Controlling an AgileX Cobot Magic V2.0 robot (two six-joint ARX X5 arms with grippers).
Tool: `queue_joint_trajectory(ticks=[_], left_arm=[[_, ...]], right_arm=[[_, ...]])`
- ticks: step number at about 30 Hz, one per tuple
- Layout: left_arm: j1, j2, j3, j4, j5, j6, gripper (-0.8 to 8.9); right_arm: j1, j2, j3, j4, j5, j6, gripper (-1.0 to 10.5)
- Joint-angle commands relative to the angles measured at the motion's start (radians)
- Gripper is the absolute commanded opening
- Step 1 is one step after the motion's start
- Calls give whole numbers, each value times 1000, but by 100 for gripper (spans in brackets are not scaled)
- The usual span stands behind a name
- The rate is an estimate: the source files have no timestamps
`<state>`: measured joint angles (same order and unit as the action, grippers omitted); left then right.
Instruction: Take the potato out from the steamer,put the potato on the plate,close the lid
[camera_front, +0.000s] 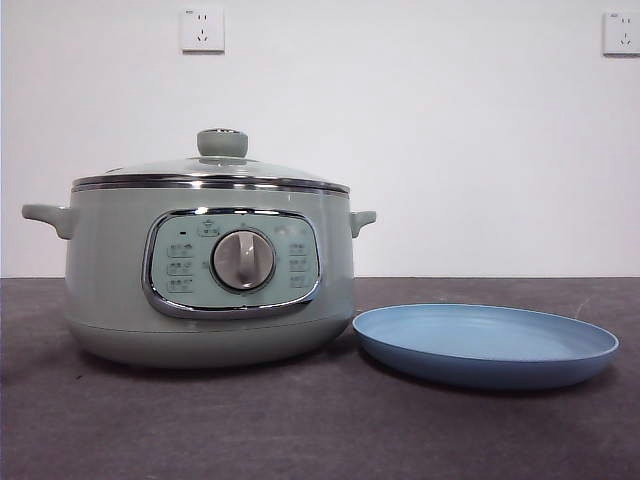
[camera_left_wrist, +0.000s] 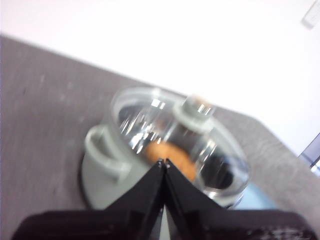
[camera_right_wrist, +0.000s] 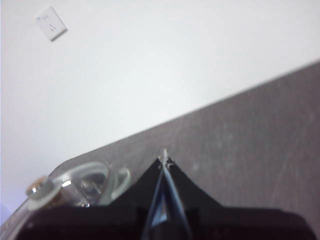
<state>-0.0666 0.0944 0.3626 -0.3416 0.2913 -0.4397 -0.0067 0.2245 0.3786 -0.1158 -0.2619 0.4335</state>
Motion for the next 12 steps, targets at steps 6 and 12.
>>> queue_joint_trajectory(ticks=[6, 12], left_arm=[[1, 185, 231, 2, 3, 85, -8], [0, 372, 428, -13, 6, 206, -8]], right_arm=[[45, 211, 295, -46, -1, -217, -9], [86, 366, 520, -145, -3, -307, -9]])
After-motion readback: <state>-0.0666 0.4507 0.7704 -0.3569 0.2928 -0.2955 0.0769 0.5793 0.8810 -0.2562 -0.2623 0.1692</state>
